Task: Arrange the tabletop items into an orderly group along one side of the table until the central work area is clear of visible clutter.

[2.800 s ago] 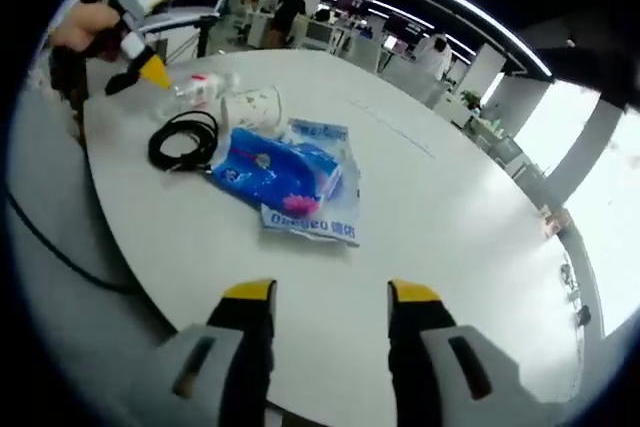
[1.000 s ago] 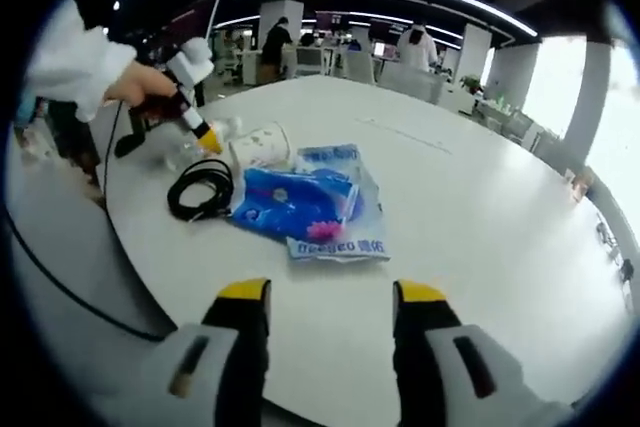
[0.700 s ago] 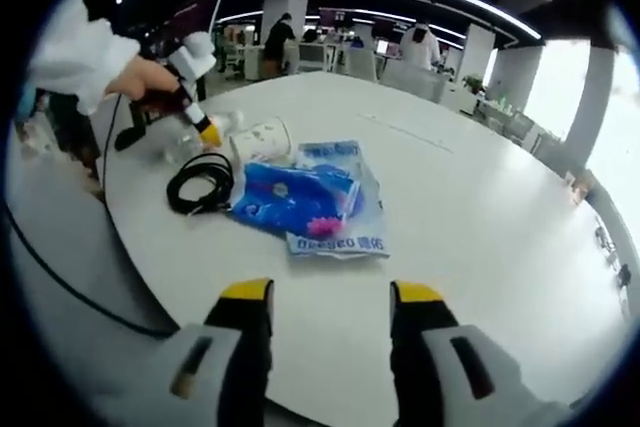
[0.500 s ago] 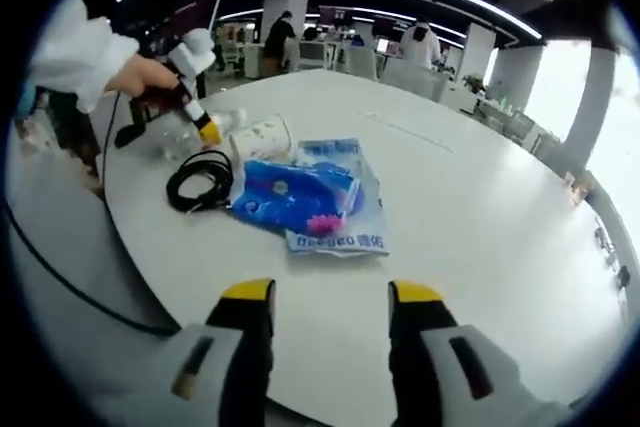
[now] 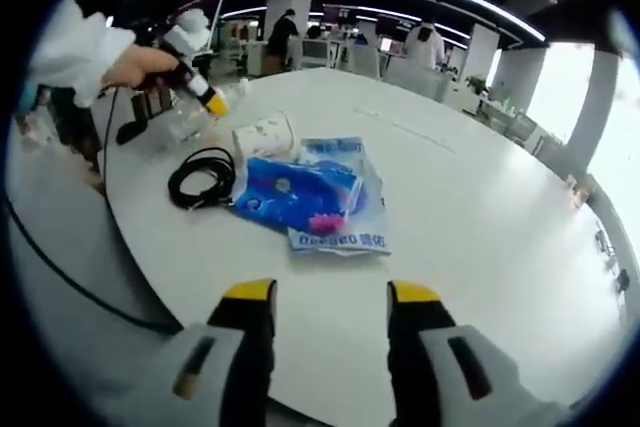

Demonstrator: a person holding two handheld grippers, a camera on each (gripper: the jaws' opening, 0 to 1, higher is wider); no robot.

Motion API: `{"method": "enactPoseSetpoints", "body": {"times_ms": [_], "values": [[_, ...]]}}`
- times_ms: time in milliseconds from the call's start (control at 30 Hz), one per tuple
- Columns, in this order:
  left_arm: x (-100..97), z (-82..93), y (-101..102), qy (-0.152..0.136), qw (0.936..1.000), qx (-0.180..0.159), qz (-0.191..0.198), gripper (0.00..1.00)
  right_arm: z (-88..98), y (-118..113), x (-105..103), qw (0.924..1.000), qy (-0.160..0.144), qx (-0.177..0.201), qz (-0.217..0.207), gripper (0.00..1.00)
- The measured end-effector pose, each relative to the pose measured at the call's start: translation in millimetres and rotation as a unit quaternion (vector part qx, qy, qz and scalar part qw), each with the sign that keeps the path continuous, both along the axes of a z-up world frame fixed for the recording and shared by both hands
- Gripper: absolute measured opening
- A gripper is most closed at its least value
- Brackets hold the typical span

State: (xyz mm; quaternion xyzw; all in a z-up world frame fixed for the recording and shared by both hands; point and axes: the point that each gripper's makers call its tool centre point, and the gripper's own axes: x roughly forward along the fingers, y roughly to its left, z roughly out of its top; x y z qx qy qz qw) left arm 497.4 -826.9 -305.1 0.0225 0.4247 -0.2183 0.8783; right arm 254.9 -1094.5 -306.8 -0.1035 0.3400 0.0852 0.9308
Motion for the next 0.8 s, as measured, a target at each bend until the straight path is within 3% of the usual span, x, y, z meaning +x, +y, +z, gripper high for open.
{"method": "enactPoseSetpoints", "body": {"times_ms": [100,567,800], "values": [[8.7,11.0,-5,-0.023,0.9995,-0.020,0.007,0.34,-0.6,0,0,1.0000,0.001,-0.002,0.002,0.42],[51.4,33.9,-23,-0.117,0.9924,-0.031,0.019,0.35,-2.0,-1,0,0.9999,0.005,-0.008,0.004,0.41],[65.1,33.9,-32,-0.125,0.9902,-0.052,0.035,0.36,-2.2,-1,-1,0.9999,0.006,-0.011,0.005,0.40]]}}
